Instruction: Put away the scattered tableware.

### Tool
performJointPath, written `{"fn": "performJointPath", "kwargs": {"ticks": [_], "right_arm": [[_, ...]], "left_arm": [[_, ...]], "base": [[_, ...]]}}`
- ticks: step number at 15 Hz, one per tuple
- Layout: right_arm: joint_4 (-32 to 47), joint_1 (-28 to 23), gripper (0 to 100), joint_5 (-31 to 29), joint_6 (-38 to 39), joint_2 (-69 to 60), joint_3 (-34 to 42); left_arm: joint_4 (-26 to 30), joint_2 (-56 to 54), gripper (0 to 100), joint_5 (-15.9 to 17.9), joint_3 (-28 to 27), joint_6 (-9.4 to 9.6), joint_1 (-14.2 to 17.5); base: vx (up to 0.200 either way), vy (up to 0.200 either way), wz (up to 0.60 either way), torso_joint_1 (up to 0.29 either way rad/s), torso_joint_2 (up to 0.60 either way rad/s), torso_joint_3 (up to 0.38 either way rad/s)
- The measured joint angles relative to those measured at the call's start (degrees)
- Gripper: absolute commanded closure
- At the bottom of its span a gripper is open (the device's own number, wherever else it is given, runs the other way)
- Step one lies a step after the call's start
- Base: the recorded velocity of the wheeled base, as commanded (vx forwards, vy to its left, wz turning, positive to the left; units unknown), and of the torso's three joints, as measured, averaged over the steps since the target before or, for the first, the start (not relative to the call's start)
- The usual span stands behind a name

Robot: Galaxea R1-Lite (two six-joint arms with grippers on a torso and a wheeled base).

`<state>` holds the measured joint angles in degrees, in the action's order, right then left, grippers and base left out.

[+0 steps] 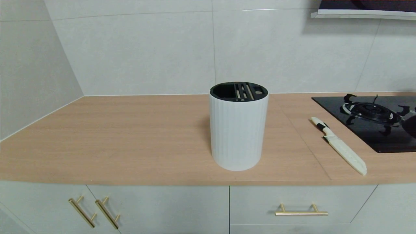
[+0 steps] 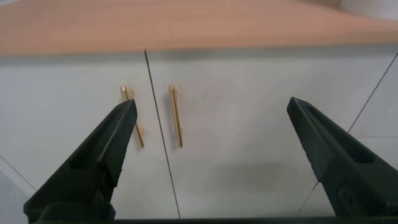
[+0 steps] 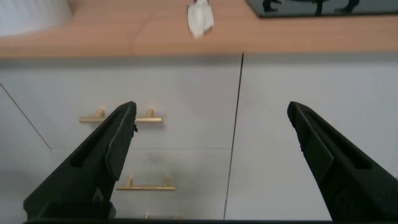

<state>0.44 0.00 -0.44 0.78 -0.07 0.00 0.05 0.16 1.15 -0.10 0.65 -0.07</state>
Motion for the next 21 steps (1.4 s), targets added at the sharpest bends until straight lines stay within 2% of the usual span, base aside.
{"fn": "performJointPath", "kwargs": {"ticks": [16, 21], "right_arm": [[0.00, 0.00, 0, 0.00, 0.00, 0.00, 0.00], [0.00, 0.00, 0, 0.00, 0.01, 0.00, 0.00]], "left_arm": [[0.02, 0.00, 0, 0.00, 0.00, -0.02, -0.02], [0.05, 0.00, 0, -0.02, 0.00, -0.02, -0.04]], "base": [[0.000, 0.000, 0.00, 0.254, -0.55, -0.297], [0.000, 0.000, 0.00, 0.134, -0.28, -0.142]]}}
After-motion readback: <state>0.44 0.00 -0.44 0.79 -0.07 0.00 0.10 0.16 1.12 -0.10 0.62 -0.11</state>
